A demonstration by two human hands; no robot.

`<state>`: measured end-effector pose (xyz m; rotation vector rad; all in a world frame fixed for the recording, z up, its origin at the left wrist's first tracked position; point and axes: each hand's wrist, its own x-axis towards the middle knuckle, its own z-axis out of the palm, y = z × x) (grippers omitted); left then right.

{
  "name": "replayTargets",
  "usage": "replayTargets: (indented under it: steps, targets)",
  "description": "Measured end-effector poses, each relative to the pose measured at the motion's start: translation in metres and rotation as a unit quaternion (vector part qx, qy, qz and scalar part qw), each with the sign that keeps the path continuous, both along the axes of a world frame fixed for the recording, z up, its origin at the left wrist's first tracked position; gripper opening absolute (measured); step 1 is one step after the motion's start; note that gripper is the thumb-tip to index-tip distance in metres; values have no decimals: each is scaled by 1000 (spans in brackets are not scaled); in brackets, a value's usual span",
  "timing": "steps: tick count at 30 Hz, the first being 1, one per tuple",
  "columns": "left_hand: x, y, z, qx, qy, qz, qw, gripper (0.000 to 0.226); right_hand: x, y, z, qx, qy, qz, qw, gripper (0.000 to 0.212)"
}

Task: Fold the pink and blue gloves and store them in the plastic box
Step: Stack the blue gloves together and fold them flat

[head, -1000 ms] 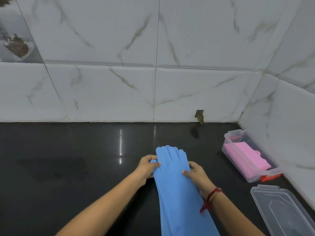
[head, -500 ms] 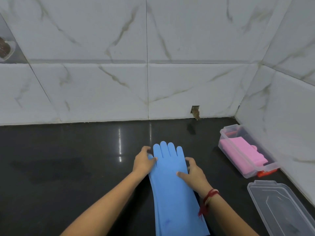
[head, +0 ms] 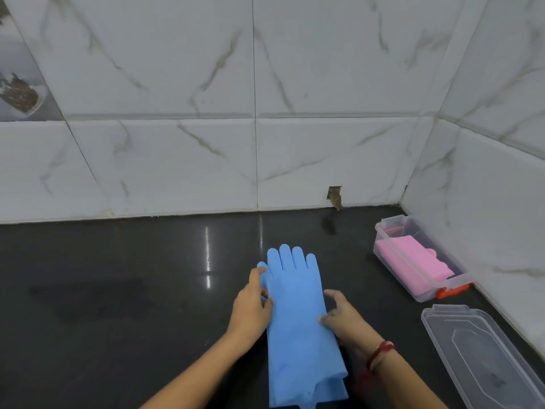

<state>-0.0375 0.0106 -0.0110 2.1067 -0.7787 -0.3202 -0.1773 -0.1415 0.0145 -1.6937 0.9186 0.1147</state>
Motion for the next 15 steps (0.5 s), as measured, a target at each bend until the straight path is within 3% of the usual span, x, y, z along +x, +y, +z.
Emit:
replayTargets:
  steps: [5,9,12,15]
  targets:
    - [3,13,-10,79,15,-19,997,49,-18,16,-11,-213,19,66,975,54]
    - [-8,31,-18,30,-41,-32,998,43,-32,27,-20,-448,43,127,884,55]
    - [-13,50,-22,9,-223,-177,958,38,-47,14,-22,-485,-4,238,841,61]
    - [-13,67,-23,61,-264,-331,904,37,-63,-2,-27,-474,-4,363,802,58]
